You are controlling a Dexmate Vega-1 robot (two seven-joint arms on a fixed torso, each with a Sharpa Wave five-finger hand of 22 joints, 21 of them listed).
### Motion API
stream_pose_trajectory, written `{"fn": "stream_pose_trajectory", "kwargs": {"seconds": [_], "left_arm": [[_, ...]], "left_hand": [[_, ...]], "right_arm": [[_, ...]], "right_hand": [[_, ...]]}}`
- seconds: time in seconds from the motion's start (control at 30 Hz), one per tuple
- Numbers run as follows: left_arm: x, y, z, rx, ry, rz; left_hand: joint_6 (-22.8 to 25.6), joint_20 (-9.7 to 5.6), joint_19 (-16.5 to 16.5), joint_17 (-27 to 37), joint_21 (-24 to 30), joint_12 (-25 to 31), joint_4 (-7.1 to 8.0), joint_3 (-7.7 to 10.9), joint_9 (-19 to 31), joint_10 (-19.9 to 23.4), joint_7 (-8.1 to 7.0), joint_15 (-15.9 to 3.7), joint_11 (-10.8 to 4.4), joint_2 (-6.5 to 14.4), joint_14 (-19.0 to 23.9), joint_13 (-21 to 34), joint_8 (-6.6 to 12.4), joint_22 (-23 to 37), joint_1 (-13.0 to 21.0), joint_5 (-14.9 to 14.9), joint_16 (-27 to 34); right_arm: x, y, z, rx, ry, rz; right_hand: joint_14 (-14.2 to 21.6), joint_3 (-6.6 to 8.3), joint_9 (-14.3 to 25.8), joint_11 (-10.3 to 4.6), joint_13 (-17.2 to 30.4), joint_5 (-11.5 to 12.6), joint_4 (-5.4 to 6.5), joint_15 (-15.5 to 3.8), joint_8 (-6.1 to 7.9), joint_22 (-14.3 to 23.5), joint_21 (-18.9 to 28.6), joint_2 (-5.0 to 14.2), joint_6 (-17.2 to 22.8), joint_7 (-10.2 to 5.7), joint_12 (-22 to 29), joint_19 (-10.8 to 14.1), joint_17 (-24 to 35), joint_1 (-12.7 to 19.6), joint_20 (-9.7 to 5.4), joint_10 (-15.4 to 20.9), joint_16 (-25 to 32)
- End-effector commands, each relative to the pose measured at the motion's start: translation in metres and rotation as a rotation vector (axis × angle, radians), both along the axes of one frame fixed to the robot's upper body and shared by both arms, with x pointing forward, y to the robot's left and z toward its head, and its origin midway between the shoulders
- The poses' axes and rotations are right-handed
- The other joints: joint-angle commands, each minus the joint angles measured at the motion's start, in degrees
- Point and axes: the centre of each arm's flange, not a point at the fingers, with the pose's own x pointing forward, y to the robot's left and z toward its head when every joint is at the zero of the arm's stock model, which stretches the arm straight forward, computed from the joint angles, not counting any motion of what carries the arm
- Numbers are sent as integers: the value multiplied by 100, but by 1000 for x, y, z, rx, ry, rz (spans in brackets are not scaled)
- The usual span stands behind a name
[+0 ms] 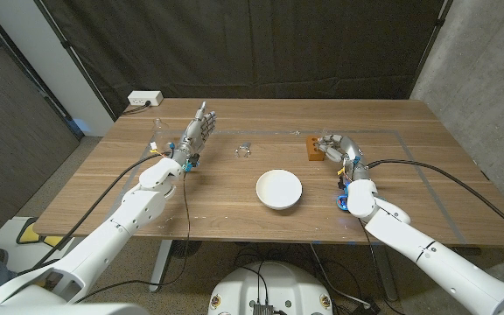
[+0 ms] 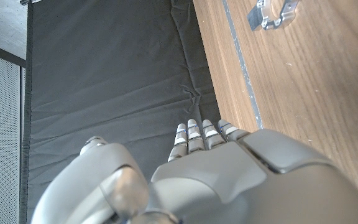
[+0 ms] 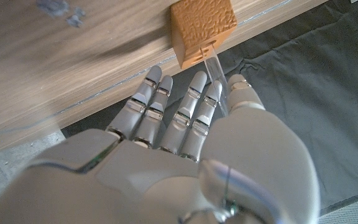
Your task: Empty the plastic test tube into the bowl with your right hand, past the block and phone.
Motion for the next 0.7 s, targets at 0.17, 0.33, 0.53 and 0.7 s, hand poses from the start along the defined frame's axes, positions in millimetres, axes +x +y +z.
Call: {"fn": "stream_pose_trajectory", "kwargs": {"seconds": [0.17, 0.33, 0.53, 0.7], "left_arm": [[1, 2, 0, -5, 1, -2], [-1, 2, -1, -8, -3, 3], [-2, 3, -1, -11, -5, 7], [-2, 3, -1, -10, -2, 7]], "left_hand": [[41, 31, -45, 25, 30, -16, 14, -37, 27, 9, -22, -9, -20, 51, -65, 16, -6, 27, 14, -8, 14], [43, 49, -56, 25, 31, -16, 14, -46, 27, 10, -27, 2, -21, 54, -68, 16, -6, 28, 15, -9, 15], [47, 58, -65, 25, 33, -16, 14, -56, 27, 9, -35, -12, -17, 59, -73, 16, -6, 28, 17, -9, 15], [51, 59, -69, 25, 36, -20, 14, -65, 27, -1, -34, -20, -27, 64, -79, 16, -6, 29, 18, -10, 14]], "right_arm": [[-1, 0, 0, 22, -28, -15], [-1, -1, 1, 40, -32, -4], [-1, -1, 2, 48, -48, 9], [-2, 0, 5, 55, -70, 17]], "right_hand": [[546, 144, 97, 10, 22, -225, -11, -865, 273, 24, 36, 275, 603, -3, 97, 119, 23, 317, -519, 564, 126], [843, 191, 161, 23, 20, -363, -9, -892, 408, 31, 41, 394, 837, 6, 124, 147, 20, 442, -548, 859, 150], [959, 211, 198, 5, 19, -417, -8, -903, 446, 34, 45, 440, 864, 11, 114, 165, 23, 489, -574, 926, 158], [1028, 216, 196, 11, 18, -457, -9, -912, 463, 37, 51, 456, 903, 17, 104, 185, 22, 519, -603, 970, 155]]}}
